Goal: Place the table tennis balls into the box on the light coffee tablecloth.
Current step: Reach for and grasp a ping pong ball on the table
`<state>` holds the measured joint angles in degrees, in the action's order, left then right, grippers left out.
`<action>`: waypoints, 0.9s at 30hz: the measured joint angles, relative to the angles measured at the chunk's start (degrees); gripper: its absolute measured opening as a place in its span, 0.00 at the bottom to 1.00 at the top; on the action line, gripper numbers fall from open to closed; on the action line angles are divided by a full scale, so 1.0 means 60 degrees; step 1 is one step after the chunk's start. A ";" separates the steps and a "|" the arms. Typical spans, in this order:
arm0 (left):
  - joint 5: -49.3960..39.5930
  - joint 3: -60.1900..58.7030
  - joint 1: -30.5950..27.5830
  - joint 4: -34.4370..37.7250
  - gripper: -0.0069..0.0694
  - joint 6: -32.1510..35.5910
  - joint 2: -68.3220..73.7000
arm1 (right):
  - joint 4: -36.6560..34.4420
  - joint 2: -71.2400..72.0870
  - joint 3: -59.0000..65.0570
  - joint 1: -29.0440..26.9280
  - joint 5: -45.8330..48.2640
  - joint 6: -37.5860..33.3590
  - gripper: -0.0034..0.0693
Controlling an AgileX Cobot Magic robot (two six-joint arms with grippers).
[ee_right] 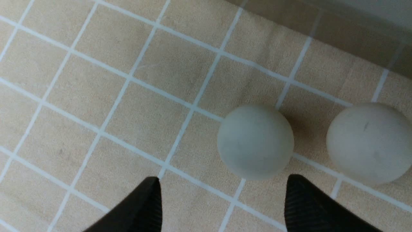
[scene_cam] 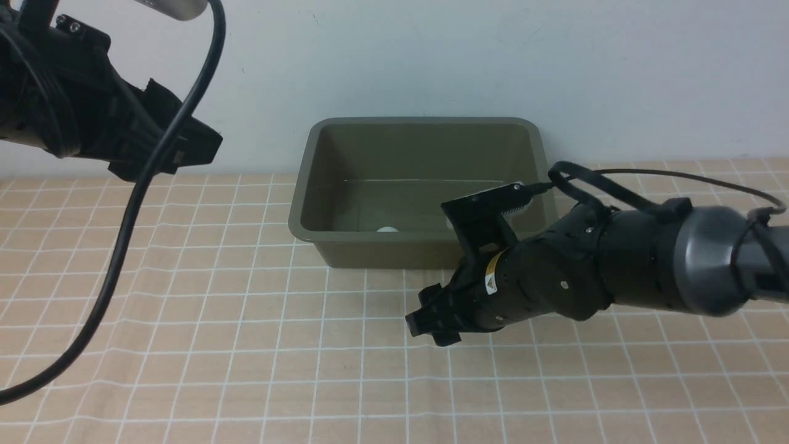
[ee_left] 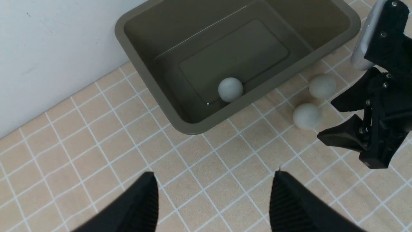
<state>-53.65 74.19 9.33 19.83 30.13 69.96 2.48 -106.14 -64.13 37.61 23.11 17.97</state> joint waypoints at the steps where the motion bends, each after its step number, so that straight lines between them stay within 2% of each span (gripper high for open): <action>1: 0.0000 0.0000 0.0000 0.0000 0.60 0.0000 0.0000 | 0.0000 -0.0038 0.0000 0.0000 -0.0126 0.0000 0.69; 13: 0.0000 0.0000 0.0000 0.0000 0.60 0.0000 0.0000 | 0.0394 -0.0501 -0.0041 0.0000 -0.0804 0.0060 0.69; 27: -0.0246 0.0000 0.0000 0.0000 0.60 0.0000 0.0000 | 0.2033 -0.0500 -0.0048 0.0000 -0.0755 0.1259 0.69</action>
<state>-55.12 74.19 9.33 19.83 30.13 69.96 14.68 -109.14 -64.42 37.61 18.58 25.53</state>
